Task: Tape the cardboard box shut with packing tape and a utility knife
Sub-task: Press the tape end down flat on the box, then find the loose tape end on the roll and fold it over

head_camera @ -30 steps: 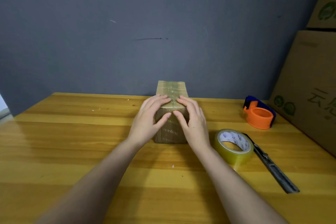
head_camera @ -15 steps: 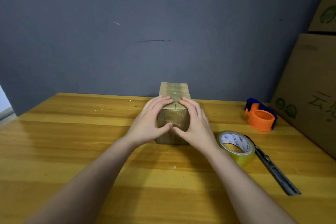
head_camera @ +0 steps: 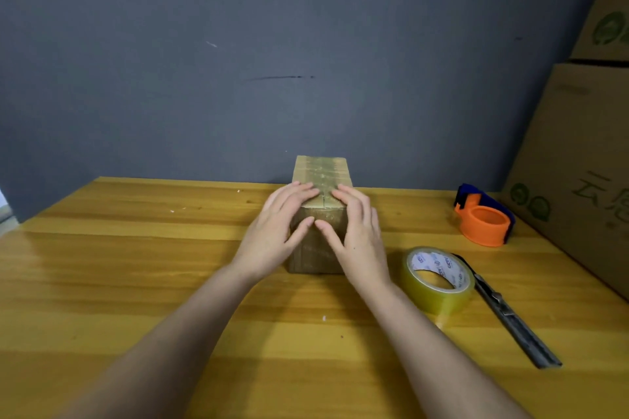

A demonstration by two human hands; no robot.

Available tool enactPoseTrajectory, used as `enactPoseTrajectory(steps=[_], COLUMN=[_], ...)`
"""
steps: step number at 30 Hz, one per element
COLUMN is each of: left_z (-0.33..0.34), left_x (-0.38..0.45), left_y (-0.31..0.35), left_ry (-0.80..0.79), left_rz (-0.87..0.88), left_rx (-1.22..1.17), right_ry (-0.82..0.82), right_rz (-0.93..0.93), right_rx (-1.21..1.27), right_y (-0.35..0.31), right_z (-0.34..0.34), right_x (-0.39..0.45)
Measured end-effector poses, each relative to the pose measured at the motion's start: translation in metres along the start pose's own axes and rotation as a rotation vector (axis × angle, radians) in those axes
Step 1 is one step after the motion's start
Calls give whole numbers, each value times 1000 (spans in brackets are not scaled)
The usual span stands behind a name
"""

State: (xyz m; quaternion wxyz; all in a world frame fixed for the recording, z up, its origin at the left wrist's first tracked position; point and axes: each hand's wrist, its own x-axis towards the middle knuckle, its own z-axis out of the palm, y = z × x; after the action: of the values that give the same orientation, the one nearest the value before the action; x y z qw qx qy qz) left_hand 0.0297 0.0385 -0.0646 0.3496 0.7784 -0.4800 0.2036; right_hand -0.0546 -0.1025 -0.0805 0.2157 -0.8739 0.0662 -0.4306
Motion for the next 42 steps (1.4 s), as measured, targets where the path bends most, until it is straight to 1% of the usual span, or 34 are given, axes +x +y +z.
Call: enactPoseTrajectory(steps=[5, 9, 14, 18, 19, 21, 23, 24, 25, 26, 28, 29, 30, 31, 33, 34, 36, 38, 39, 42], left_z=[-5, -7, -12, -20, -21, -20, -17, -14, -9, -3, 21, 37, 52, 67, 93, 104, 121, 128, 127, 124], left_x=[-2, -1, -2, 2, 3, 4, 2, 1, 0, -1, -3, -4, -6, -7, -10, -10, -10, -11, -12, -12], left_y=[-4, -3, 5, 16, 20, 32, 50, 62, 75, 89, 111, 121, 131, 139, 150, 153, 155, 153, 152, 145], left_ry=[-64, -102, -158, -207, -181, -50, 111, 154, 150, 104, -27, -97, -167, -228, -335, -362, -359, -339, -301, -100], left_rz=[47, 41, -19, -126, -156, -175, -115, -56, 16, 97, 280, 344, 370, 366, 306, 269, 231, 231, 219, 124], left_rx=[68, 104, 99, -42, -82, -70, 36, 77, 102, 129, 237, 303, 361, 394, 411, 405, 403, 381, 334, 88], right_ry=[-181, -311, -362, -393, -386, -315, -197, -151, -119, -95, -32, 13, 60, 101, 157, 169, 153, 137, 138, 193], right_rz=[-71, -69, -59, -3, 14, 30, 45, 61, 74, 85, 117, 141, 168, 194, 244, 277, 349, 375, 380, 411], right_rx=[-22, -86, -132, -57, -38, -16, 9, 15, 2, -28, -80, -88, -88, -89, -112, -115, -70, -23, 9, 171], right_y=[6, 6, 1, -4, -5, -5, -1, 4, 10, 18, 36, 46, 55, 64, 76, 80, 86, 89, 89, 85], right_z=[-17, -26, -33, -41, -43, -52, -63, -70, -78, -86, -100, -106, -112, -118, -126, -128, -130, -126, -123, -118], right_x=[1, 5, 3, 3, 3, 0, -3, -5, -7, -9, -16, -21, -26, -32, -45, -50, -55, -54, -53, -52])
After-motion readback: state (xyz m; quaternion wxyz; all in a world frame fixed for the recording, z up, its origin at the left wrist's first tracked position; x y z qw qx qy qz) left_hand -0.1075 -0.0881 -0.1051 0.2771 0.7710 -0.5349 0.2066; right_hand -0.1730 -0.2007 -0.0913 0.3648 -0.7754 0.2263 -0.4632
